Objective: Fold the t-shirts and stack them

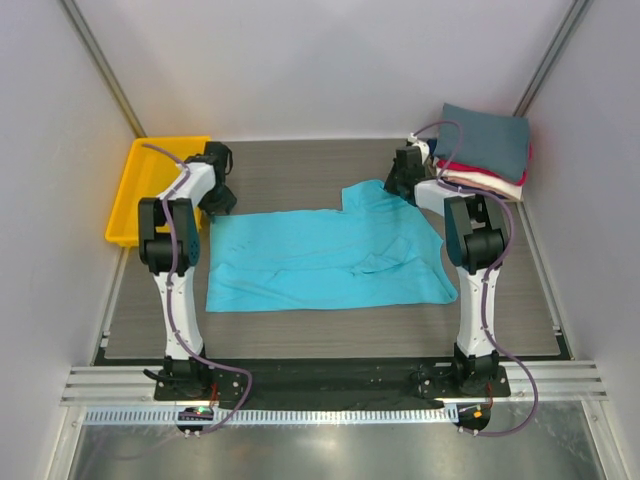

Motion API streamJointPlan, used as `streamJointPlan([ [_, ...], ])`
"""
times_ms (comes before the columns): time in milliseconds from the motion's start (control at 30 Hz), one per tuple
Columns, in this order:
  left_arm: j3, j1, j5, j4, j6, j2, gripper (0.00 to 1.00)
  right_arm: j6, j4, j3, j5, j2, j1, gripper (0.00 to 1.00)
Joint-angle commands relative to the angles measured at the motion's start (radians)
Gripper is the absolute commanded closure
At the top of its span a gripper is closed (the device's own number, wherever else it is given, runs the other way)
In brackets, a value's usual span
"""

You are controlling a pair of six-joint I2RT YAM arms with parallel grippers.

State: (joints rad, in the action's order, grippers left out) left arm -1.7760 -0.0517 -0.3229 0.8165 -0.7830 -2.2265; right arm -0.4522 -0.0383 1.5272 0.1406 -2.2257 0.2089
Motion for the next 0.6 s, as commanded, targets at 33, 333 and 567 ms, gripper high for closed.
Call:
streamJointPlan([
  [33, -0.025, -0.004, -0.025, 0.013, -0.025, -0.050, 0.51, -0.008, 0.046, -0.024, -0.025, 0.006, -0.002, 0.99],
  [333, -0.030, -0.019, 0.034, 0.009, -0.029, -0.055, 0.93, 0.006, 0.002, -0.048, -0.104, 0.083, -0.002, 0.99],
  [567, -0.037, -0.031, 0.059, 0.059, -0.015, 0.013, 1.00, 0.041, 0.093, -0.041, -0.124, 0.213, 0.000, 0.99],
])
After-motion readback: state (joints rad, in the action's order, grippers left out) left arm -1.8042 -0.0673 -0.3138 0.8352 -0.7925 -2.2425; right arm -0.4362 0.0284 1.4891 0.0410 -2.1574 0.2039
